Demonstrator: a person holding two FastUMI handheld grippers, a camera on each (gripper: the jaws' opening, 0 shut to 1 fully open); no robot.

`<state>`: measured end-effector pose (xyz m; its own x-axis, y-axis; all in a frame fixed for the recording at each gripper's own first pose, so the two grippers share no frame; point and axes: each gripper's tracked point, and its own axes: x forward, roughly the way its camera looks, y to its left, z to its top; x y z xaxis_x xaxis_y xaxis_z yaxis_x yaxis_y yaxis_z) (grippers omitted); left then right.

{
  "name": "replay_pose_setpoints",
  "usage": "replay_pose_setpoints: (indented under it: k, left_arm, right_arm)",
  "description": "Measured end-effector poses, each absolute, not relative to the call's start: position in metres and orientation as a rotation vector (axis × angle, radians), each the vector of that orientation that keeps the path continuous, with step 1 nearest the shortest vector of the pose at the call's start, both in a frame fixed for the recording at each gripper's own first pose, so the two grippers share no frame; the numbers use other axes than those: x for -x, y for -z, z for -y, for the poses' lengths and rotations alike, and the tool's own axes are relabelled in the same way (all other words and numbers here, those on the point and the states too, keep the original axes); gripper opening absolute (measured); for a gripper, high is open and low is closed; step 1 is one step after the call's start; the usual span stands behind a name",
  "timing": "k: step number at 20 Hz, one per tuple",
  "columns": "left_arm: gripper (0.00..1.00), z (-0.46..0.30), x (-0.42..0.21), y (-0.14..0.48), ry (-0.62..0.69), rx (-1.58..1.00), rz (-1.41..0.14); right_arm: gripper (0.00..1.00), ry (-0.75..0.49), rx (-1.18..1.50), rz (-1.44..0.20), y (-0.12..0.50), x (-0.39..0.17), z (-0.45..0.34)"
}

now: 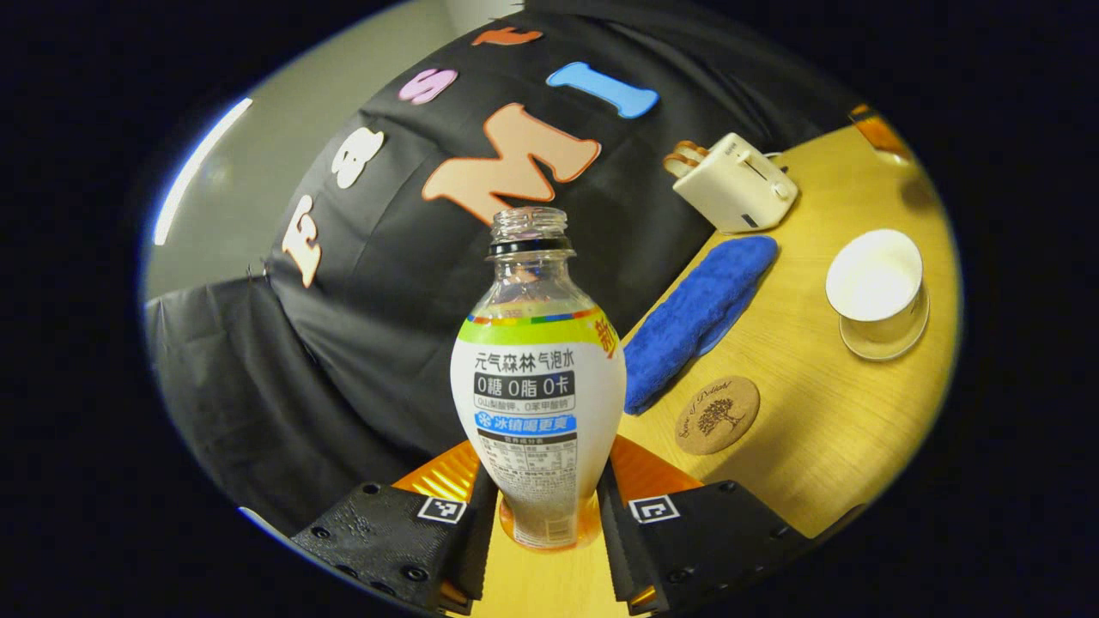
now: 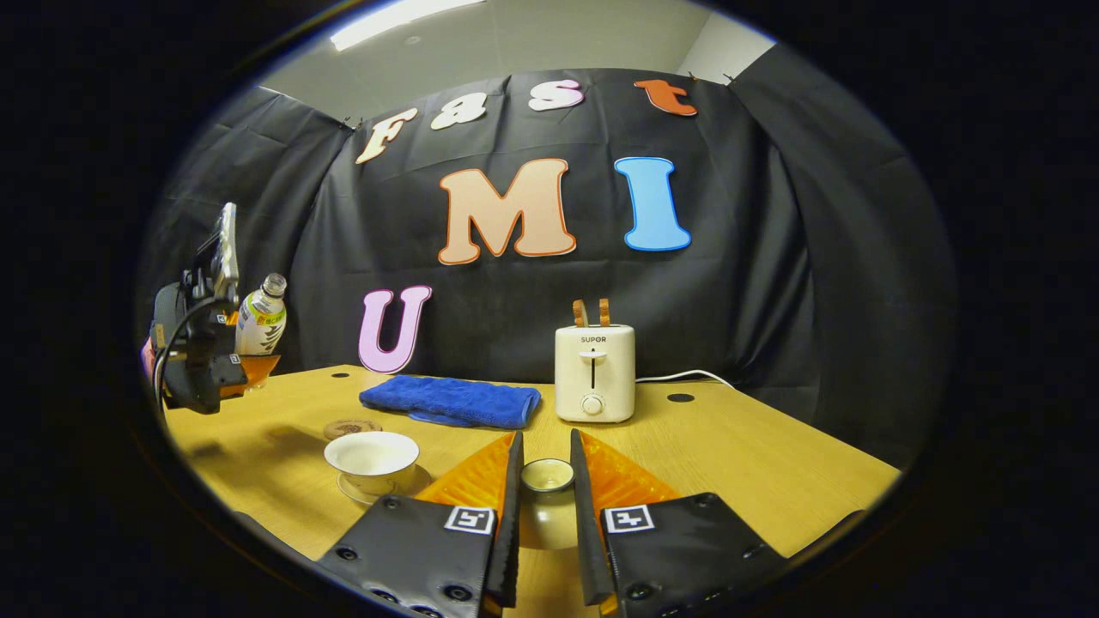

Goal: Open the teacup lid with one hand, grasp the water bottle and pour water into the teacup with the other hand; after pouring, place the water bottle on the coaster and then close the teacup lid.

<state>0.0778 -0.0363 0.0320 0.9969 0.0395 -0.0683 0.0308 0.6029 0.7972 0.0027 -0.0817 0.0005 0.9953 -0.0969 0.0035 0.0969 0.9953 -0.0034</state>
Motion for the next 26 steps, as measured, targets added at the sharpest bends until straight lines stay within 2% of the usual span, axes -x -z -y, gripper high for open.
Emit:
replay_pose_setpoints:
  k: [10,26]
  left_arm:
    - [0.53,0.070,-0.083,-0.024,0.032,-1.415,-0.052]
    - [0.54,0.071,-0.081,-0.011,0.081,-1.690,-0.085]
  right_arm:
    - [0.32,0.141,0.006,0.005,-0.001,-0.002,0.102]
    - [0.32,0.143,0.007,0.006,-0.001,-0.002,0.103]
